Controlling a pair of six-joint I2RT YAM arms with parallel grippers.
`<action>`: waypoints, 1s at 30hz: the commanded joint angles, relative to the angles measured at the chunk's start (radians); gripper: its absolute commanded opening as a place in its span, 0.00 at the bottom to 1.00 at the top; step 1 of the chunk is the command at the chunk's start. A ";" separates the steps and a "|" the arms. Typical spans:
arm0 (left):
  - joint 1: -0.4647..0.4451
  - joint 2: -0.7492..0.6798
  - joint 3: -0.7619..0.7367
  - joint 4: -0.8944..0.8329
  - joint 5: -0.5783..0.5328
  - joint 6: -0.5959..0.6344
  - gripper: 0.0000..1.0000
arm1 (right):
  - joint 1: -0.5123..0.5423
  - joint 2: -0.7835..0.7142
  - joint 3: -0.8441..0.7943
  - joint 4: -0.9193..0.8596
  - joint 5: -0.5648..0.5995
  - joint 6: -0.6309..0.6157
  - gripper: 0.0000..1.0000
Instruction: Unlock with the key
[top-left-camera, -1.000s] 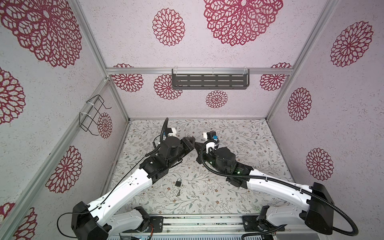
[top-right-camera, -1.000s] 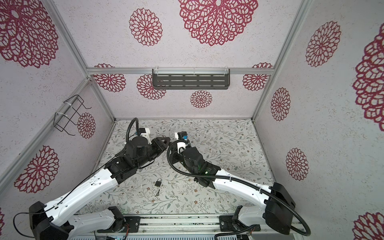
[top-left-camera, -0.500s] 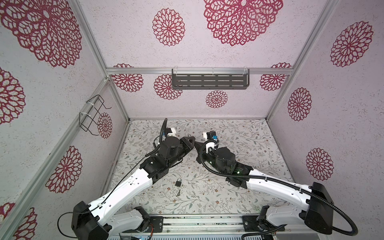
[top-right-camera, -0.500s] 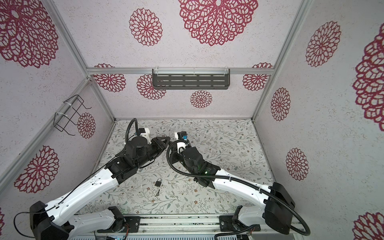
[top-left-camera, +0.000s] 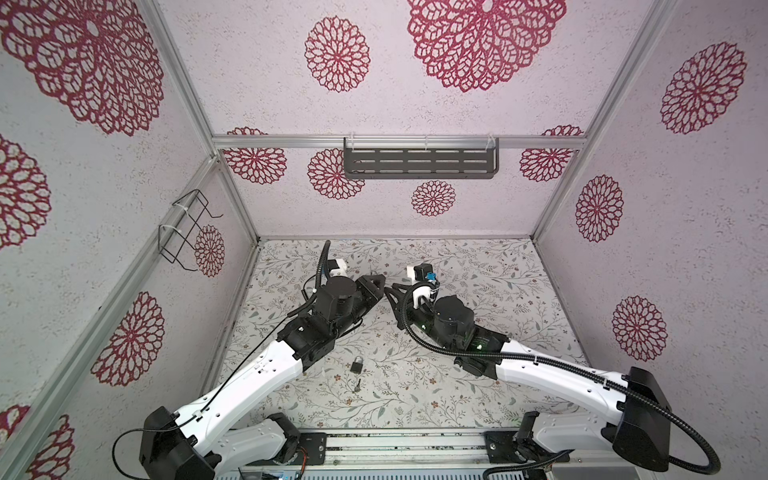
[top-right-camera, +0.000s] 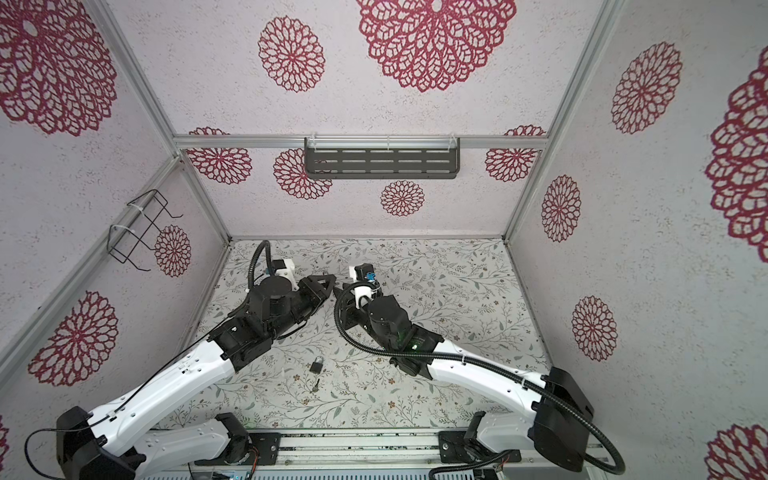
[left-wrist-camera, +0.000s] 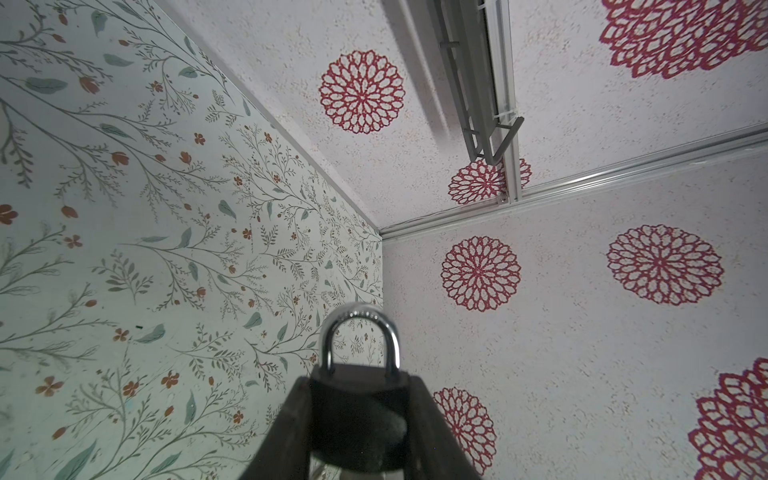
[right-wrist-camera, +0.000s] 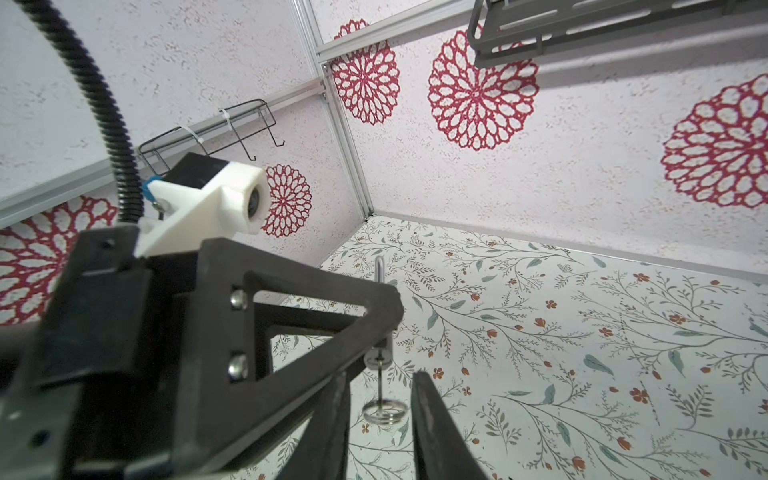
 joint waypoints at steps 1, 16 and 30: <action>0.010 -0.023 -0.001 0.034 -0.025 -0.007 0.00 | 0.001 -0.027 -0.001 0.041 -0.020 0.072 0.29; 0.009 -0.030 -0.015 0.057 -0.028 -0.022 0.00 | -0.029 0.040 0.050 -0.007 -0.083 0.145 0.27; 0.009 -0.029 -0.026 0.070 -0.018 -0.028 0.00 | -0.044 0.075 0.085 -0.008 -0.100 0.140 0.22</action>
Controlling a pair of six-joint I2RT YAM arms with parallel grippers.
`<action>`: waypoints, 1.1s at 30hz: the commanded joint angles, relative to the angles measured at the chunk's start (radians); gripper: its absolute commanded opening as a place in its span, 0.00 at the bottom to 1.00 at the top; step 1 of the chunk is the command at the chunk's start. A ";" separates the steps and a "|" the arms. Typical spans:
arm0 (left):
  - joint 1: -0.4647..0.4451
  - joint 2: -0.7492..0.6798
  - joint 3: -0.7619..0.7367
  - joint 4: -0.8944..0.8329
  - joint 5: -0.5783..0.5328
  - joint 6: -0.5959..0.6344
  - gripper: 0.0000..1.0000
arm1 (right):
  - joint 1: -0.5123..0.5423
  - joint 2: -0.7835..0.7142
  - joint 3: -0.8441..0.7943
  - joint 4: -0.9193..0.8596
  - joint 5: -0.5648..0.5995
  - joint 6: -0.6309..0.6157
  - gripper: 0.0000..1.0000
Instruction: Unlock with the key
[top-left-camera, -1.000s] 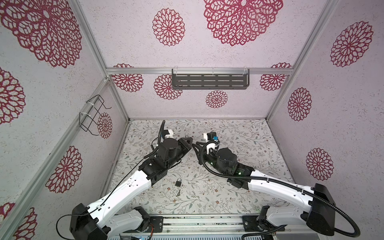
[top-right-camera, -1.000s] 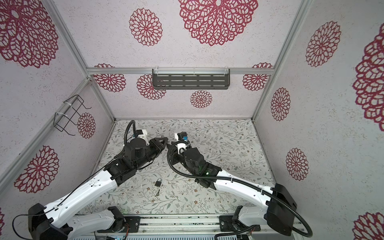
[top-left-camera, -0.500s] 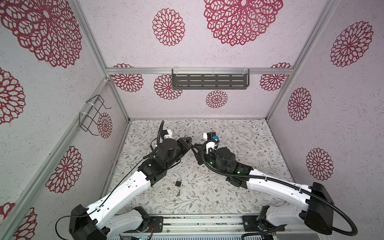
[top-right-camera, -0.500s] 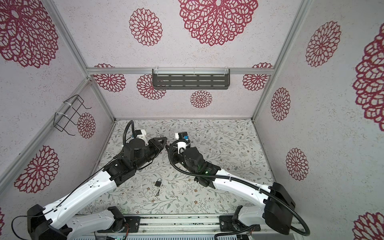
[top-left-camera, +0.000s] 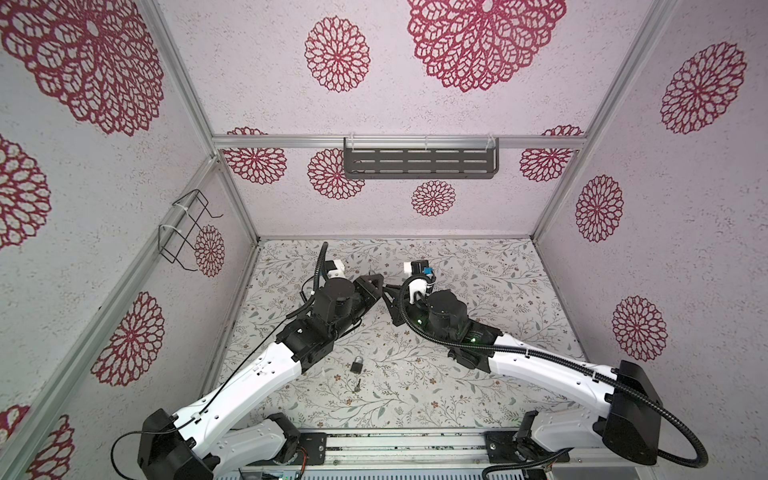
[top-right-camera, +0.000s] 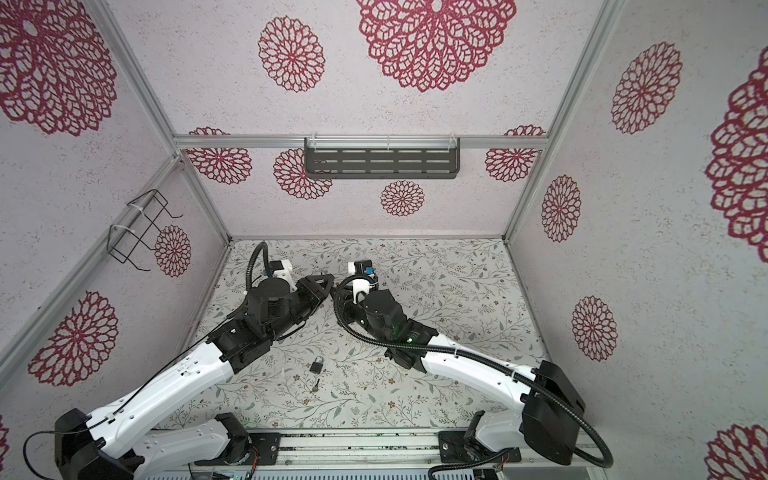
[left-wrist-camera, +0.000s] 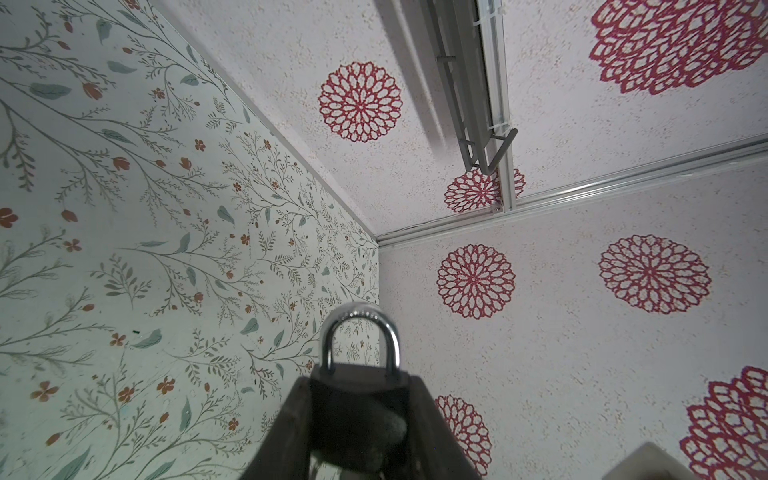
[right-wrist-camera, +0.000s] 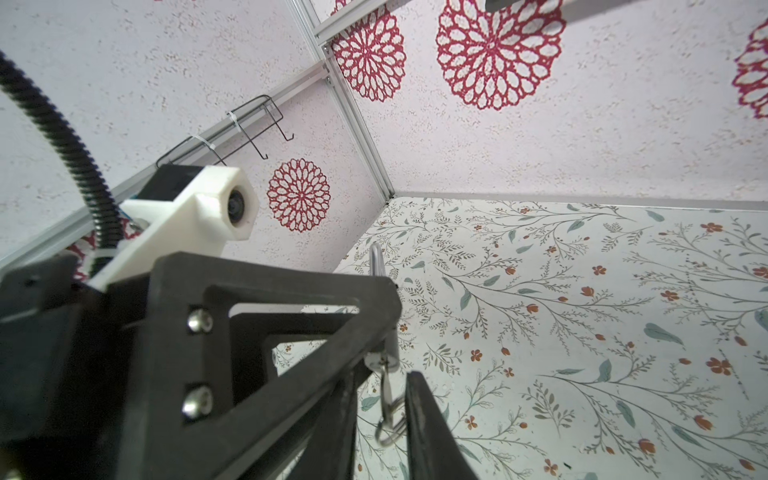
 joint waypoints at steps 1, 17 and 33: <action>0.008 -0.017 -0.010 0.042 -0.005 -0.007 0.00 | -0.008 0.008 0.035 0.013 -0.011 0.007 0.21; 0.009 -0.035 -0.021 0.062 0.001 -0.020 0.00 | -0.016 0.017 0.032 0.017 -0.054 0.055 0.07; 0.007 -0.070 -0.146 0.306 0.085 -0.087 0.00 | -0.018 -0.015 -0.069 0.362 -0.191 0.440 0.00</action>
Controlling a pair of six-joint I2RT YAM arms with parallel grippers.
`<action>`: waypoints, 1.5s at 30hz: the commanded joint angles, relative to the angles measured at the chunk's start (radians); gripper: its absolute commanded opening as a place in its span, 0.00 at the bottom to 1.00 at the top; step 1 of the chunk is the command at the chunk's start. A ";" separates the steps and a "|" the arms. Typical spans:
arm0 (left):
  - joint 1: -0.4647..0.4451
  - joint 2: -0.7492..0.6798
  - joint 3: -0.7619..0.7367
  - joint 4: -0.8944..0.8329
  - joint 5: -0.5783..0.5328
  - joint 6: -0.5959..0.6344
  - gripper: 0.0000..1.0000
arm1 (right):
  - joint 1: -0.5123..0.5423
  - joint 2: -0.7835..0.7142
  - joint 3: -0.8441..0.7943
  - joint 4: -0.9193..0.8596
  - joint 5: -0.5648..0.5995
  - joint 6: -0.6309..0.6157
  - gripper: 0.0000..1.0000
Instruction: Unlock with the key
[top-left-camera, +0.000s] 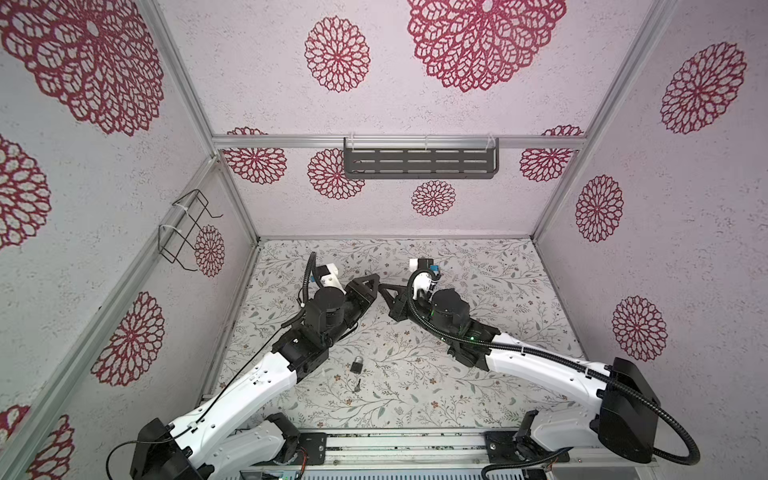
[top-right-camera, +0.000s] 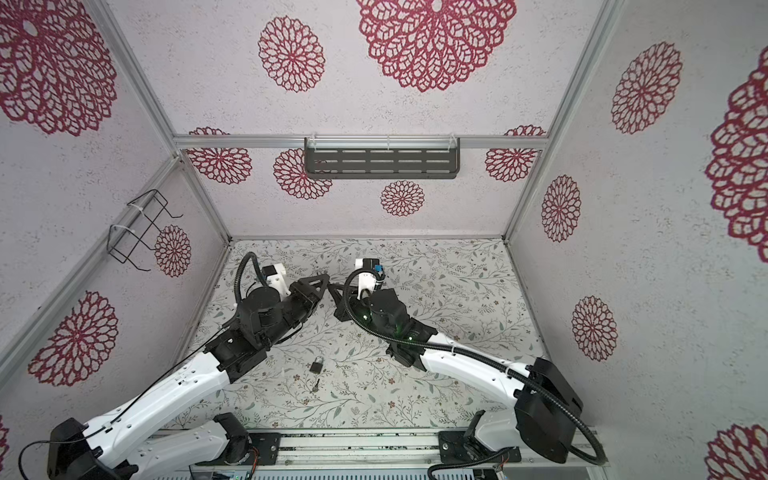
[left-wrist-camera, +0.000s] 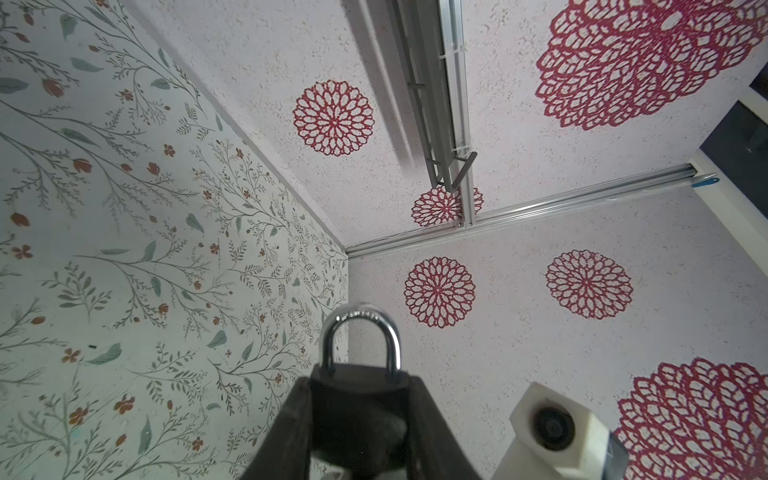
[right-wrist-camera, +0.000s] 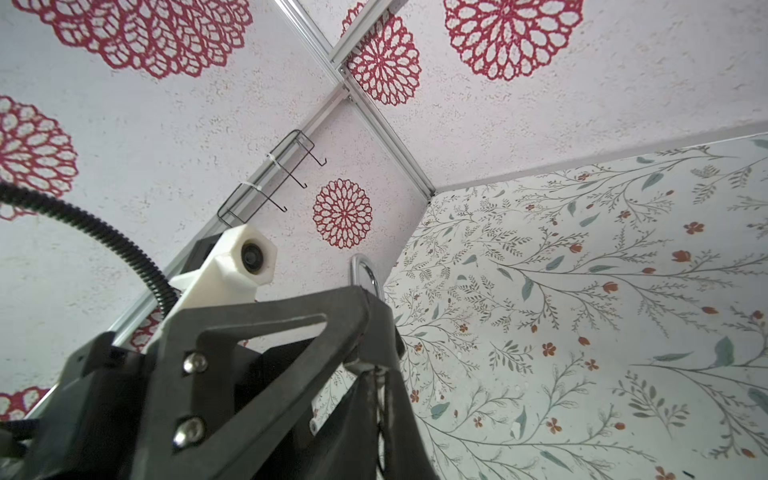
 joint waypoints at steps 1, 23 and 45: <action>-0.004 -0.002 -0.021 0.130 0.060 -0.038 0.00 | 0.011 -0.027 -0.018 0.228 -0.071 0.177 0.00; 0.011 -0.070 0.054 -0.159 -0.098 0.220 0.00 | 0.026 -0.090 0.059 -0.055 0.066 -0.122 0.34; -0.021 -0.065 -0.232 0.116 0.019 1.068 0.00 | -0.139 -0.175 0.255 -0.805 -0.056 -0.349 0.72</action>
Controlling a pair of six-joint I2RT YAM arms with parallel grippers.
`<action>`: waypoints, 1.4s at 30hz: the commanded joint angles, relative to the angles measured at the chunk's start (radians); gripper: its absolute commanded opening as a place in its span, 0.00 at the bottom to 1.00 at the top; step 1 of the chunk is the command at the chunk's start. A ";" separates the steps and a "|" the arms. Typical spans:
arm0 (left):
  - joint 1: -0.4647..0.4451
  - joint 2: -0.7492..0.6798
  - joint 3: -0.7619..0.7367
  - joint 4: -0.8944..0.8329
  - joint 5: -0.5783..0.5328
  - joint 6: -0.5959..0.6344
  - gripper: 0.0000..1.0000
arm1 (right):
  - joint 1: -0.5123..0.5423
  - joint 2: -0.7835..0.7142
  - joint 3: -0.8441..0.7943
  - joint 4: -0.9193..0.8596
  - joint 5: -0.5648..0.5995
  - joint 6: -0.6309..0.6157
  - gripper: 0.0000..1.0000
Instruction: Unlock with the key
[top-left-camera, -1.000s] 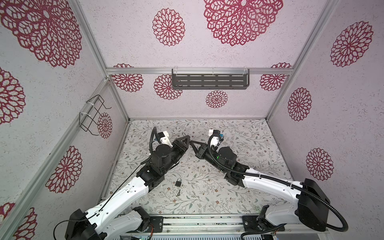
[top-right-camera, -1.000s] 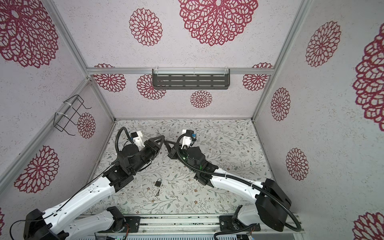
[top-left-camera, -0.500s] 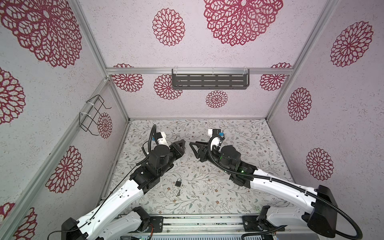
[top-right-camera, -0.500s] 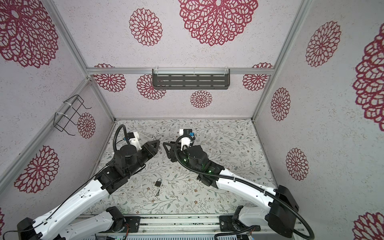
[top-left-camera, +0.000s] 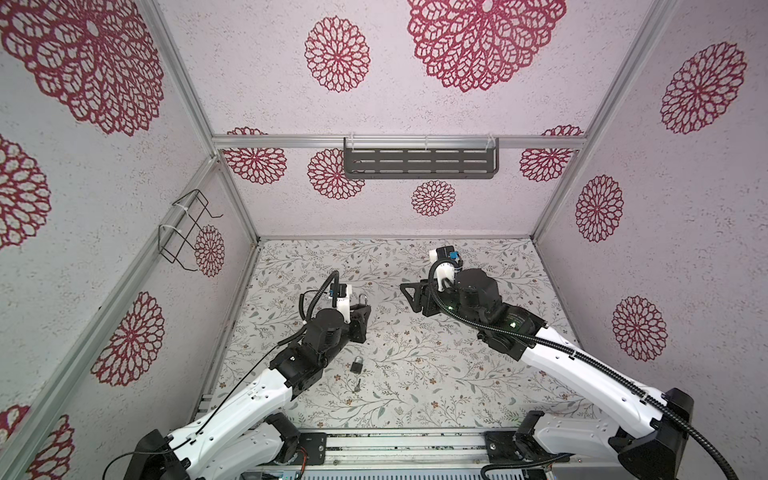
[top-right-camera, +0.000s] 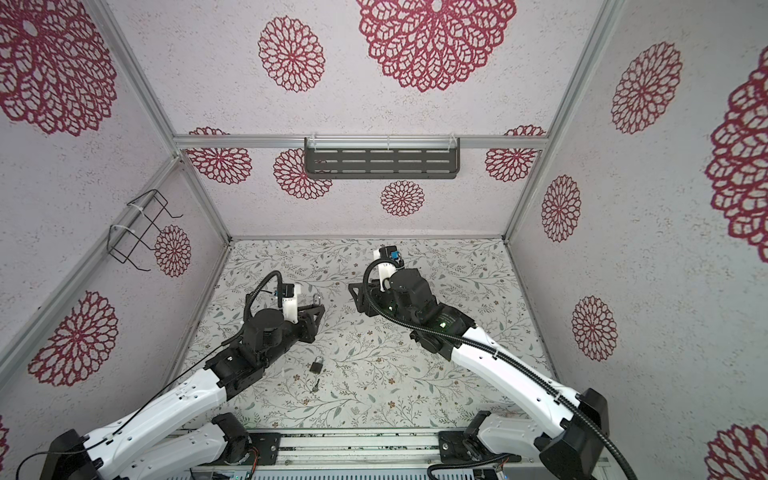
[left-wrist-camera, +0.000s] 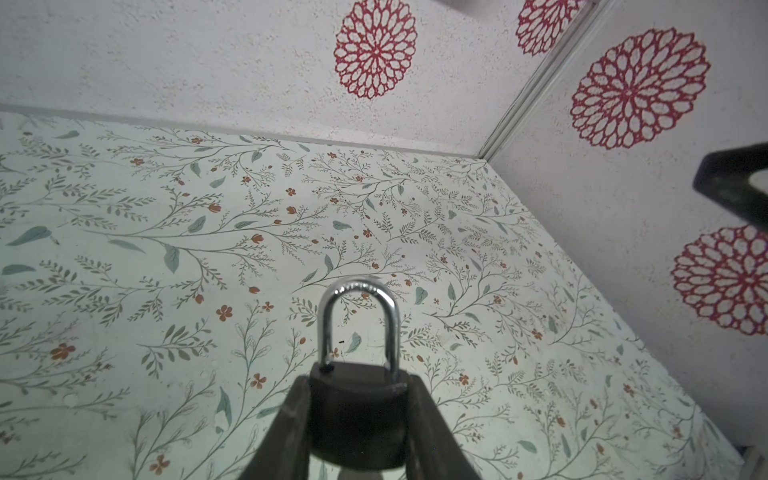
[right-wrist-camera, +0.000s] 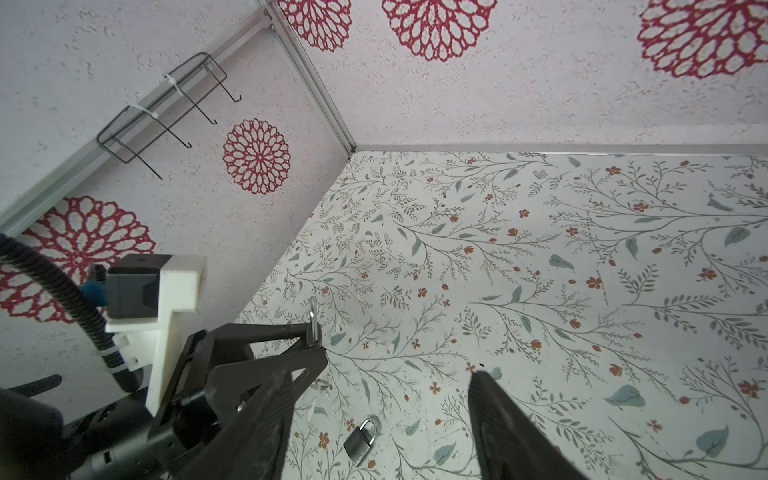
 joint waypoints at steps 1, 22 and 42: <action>-0.021 0.022 -0.024 0.221 0.050 0.184 0.00 | -0.011 -0.011 0.052 -0.110 -0.024 -0.044 0.72; -0.064 0.161 -0.077 0.502 0.100 0.275 0.00 | -0.008 0.268 0.320 -0.334 -0.069 -0.135 0.81; -0.084 0.168 -0.115 0.566 0.098 0.296 0.00 | -0.020 0.436 0.490 -0.540 0.100 -0.217 0.84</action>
